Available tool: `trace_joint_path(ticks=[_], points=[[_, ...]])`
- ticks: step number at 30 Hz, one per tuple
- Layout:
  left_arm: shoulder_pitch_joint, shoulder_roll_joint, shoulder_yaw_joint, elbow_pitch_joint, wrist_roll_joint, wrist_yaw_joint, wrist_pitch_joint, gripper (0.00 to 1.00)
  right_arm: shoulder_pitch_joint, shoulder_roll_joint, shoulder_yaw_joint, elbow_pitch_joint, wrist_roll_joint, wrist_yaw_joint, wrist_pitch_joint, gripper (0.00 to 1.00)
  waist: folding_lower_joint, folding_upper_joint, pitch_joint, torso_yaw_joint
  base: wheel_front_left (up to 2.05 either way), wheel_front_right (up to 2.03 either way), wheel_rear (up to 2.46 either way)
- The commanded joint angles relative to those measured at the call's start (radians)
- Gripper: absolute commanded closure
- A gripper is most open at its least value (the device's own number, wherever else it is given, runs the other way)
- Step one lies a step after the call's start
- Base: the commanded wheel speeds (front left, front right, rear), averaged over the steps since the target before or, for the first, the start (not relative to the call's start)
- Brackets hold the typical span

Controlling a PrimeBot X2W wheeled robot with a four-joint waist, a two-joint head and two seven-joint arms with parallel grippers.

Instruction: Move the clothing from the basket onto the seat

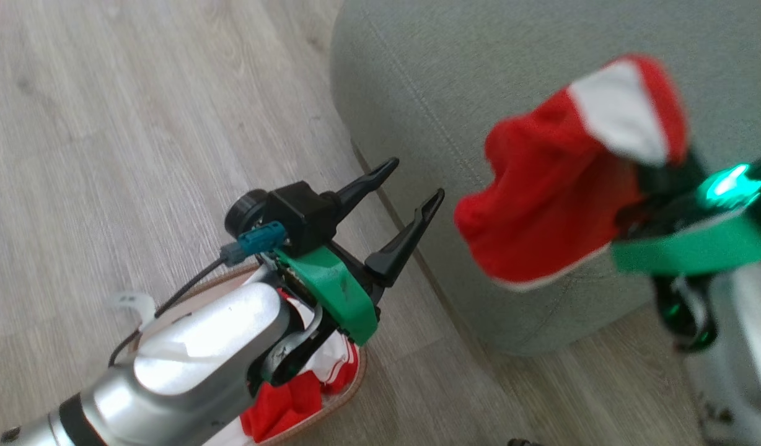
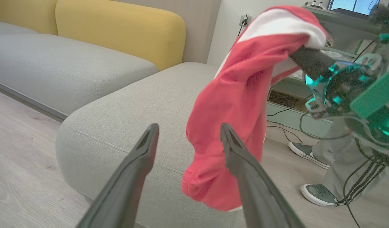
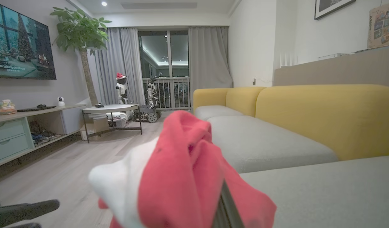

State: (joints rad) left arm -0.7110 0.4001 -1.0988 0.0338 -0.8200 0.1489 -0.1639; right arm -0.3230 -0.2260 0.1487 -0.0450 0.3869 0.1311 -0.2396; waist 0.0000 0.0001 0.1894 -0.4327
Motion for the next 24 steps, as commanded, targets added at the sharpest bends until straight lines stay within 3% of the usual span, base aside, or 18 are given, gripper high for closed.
trace_joint_path(ticks=[1,12,24], points=[[-0.062,0.026,0.036,-0.038,0.010,-0.002,0.004,0.00,-0.072,-0.027,-0.009,-0.021,0.008,0.000,0.007,1.00,0.0000,-0.0001,0.028,0.017,0.00,0.00,0.00],[-0.126,0.062,0.031,-0.097,0.042,-0.008,0.050,0.00,-0.382,-0.143,-0.060,0.137,0.097,0.000,0.063,1.00,0.0000,-0.0001,0.172,0.056,0.00,0.00,0.00],[-0.214,0.082,0.039,-0.144,0.071,-0.028,0.086,0.00,-0.602,-0.264,-0.146,0.355,0.084,0.000,0.060,1.00,0.0000,-0.0001,0.333,0.130,0.00,0.00,0.00]])
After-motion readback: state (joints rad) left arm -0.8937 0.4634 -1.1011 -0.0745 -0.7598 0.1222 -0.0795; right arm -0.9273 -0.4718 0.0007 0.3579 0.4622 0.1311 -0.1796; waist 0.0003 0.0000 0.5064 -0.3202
